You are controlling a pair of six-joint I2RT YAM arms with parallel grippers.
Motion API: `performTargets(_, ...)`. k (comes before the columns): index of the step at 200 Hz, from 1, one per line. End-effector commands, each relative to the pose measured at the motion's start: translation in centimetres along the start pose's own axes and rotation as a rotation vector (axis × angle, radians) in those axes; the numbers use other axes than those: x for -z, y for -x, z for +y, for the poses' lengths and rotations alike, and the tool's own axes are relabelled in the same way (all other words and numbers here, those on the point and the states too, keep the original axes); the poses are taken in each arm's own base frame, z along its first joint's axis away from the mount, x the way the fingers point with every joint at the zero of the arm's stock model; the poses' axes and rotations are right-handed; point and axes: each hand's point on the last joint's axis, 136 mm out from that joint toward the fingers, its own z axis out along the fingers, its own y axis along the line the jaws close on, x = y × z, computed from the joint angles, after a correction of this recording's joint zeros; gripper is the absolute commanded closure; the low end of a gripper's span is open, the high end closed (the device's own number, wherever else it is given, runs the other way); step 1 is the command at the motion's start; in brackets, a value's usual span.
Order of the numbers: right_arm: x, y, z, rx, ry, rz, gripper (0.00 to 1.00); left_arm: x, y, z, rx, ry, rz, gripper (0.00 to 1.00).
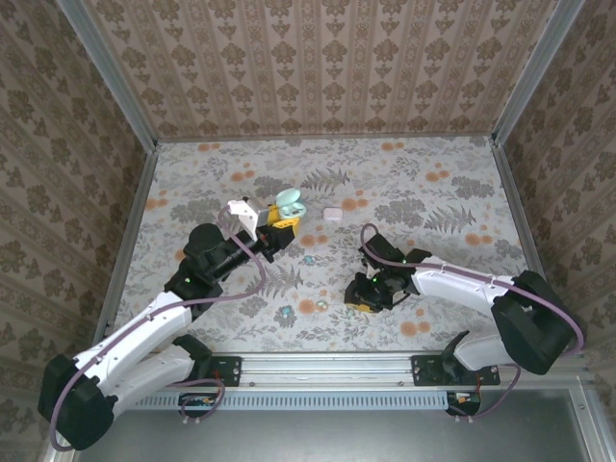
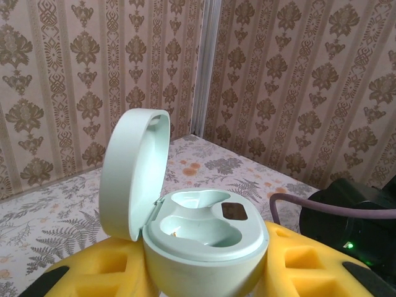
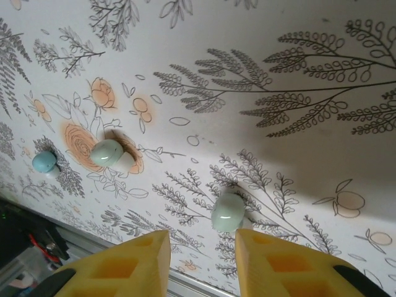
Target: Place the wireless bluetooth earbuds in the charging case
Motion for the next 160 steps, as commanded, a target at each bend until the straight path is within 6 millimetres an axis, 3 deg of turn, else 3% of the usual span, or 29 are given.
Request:
performTargets(1,0.4,-0.4,-2.0,0.028,-0.175,0.008,0.64,0.4,1.1,0.2,-0.021,0.015,-0.027,0.81)
performTargets(27,0.6,-0.2,-3.0,0.033,-0.279,-0.003,0.66,0.6,1.1,0.2,-0.025,0.018,-0.026,0.81)
performTargets(116,-1.7,-0.8,-0.9,0.074,-0.294,0.043,0.64,1.5,0.9,0.6,-0.034,0.039,-0.029,0.81)
performTargets(160,-2.1,-0.9,-1.1,0.086,-0.323,0.053,0.67,1.7,0.8,0.6,-0.031,0.036,-0.027,0.81)
